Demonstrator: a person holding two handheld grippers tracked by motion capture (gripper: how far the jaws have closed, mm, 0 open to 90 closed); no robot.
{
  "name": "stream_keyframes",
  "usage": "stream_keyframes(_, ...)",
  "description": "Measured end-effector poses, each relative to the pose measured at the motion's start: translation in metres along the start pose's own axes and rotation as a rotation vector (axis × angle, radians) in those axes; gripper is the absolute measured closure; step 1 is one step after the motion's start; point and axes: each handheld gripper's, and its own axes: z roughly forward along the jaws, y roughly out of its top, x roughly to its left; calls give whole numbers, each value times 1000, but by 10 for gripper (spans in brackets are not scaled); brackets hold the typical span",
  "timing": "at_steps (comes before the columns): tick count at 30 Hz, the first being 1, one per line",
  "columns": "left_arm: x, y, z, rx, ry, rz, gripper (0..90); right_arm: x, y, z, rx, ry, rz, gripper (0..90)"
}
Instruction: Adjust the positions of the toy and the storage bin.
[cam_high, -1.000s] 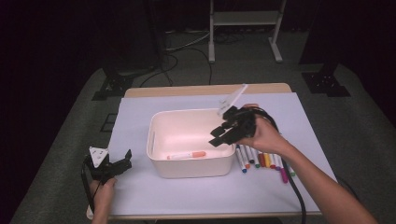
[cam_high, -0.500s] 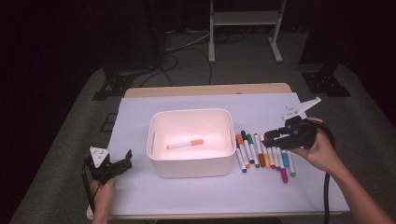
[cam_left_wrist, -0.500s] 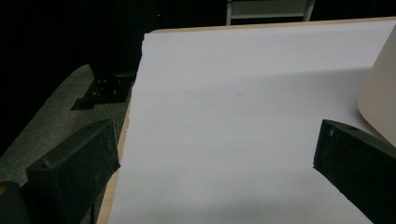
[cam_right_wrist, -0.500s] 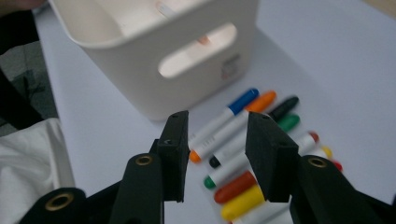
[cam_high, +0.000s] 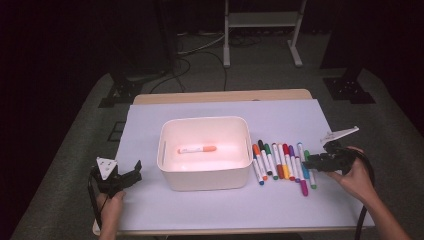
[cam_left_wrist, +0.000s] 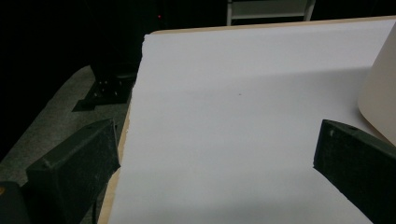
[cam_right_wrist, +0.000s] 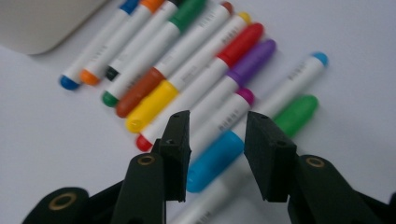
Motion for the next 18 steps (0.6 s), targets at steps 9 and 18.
stream_keyframes(9, 0, 0, 0, -2, -1, -3, 0, -13, -18, 12, 50, -88, 87, 618)
stream_keyframes(18, 1, 0, 0, 5, -1, -12, 0, -18, -36, 4, 27, -156, 155, 739)
